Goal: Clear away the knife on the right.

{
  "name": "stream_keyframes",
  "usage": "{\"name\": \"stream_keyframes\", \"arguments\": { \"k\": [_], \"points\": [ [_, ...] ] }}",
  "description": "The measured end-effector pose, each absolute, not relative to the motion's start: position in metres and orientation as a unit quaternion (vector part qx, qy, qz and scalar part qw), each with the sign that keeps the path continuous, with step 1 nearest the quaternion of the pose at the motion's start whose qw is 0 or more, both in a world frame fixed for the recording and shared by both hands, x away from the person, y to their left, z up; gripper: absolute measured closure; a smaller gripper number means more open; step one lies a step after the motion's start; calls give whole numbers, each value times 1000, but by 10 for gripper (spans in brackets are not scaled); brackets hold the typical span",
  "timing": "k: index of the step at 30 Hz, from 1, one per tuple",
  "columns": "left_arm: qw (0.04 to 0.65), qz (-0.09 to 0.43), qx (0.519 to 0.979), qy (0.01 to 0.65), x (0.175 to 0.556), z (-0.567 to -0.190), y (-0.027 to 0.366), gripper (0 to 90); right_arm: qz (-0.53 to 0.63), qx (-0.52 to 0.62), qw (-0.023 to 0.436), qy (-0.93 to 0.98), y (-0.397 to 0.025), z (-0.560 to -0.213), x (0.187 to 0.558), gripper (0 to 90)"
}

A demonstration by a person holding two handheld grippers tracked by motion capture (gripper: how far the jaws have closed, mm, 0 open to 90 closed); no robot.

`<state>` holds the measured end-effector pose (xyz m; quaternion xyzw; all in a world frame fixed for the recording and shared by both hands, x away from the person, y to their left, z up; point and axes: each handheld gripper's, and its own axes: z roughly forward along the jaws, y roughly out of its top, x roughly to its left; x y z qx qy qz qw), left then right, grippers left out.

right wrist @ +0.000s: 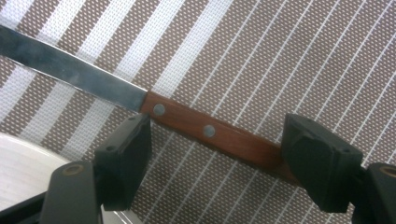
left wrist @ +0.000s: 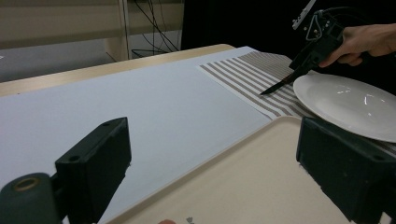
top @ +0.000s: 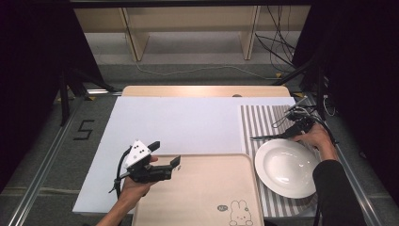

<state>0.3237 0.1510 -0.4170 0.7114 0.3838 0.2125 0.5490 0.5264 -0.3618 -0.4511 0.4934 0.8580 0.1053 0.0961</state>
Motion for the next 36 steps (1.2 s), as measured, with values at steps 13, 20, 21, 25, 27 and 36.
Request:
{"name": "stream_keyframes", "arguments": {
  "k": [13, 20, 21, 25, 27, 36],
  "points": [
    [548, 212, 712, 385, 324, -417, 151, 102, 85, 481, 87, 868, -356, -451, 531, 288],
    [548, 213, 712, 385, 324, -417, 151, 102, 84, 501, 75, 858, -366, -455, 529, 343],
    [548, 213, 712, 385, 324, -417, 151, 103, 84, 501, 75, 858, -366, -455, 529, 343],
    [548, 212, 712, 386, 324, -417, 151, 102, 82, 492, 78, 863, -364, -454, 527, 395],
    [548, 211, 712, 385, 324, -417, 150, 102, 77, 486, 75, 867, -363, -453, 528, 433],
    [550, 211, 711, 382, 323, -417, 150, 102, 63, 472, 75, 876, -357, -451, 530, 594]
  ]
}}
